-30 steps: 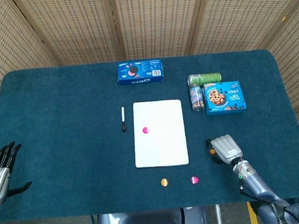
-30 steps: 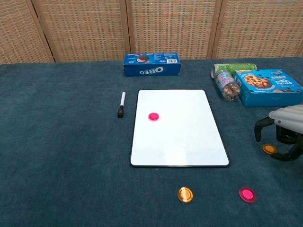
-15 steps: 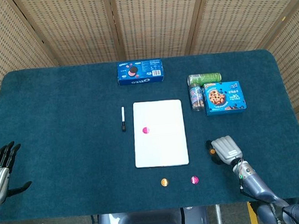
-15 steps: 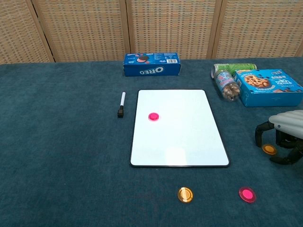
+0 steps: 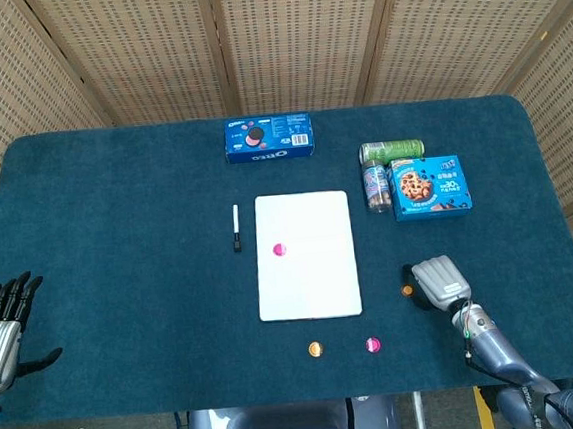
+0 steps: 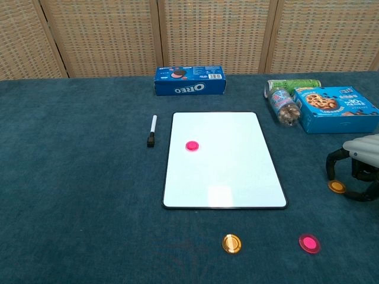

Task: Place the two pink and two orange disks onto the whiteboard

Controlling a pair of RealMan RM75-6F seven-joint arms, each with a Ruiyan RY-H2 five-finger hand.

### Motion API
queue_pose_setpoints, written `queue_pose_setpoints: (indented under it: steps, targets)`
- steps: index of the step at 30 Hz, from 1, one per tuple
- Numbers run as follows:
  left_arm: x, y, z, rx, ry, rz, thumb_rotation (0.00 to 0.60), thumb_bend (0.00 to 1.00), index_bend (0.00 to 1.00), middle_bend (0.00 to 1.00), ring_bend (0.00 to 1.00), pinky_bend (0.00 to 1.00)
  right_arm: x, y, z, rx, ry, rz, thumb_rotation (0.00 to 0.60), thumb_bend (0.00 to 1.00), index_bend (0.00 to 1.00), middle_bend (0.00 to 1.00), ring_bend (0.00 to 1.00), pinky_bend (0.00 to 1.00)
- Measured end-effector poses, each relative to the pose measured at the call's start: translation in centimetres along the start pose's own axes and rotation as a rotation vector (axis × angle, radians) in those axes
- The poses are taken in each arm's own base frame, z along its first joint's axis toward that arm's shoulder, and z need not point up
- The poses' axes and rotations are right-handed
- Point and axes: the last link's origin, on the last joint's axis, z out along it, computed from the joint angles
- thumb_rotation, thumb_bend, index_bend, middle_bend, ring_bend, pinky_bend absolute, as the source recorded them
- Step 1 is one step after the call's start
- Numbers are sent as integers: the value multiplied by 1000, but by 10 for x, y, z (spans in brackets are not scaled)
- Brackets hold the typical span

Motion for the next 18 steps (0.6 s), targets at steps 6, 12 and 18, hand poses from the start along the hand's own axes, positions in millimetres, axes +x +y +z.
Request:
queue_pose_setpoints:
  steps: [6,12,18]
  targets:
    - [0,0,0,-1,-2,1,600,0,0,0,0,0,-3,3,0,-6,-9,1,600,369,399,969,1000,1000]
    - [-1,1,0,-1,-3,2,600,0,0,0,0,0,-5,1,0,4,-12,15,600,414,488,971,1000,1000]
    - [-1,1,0,0,-4,2,600,0,0,0,0,0,-6,-4,1,18,-18,60,600,416,508,972,1000,1000]
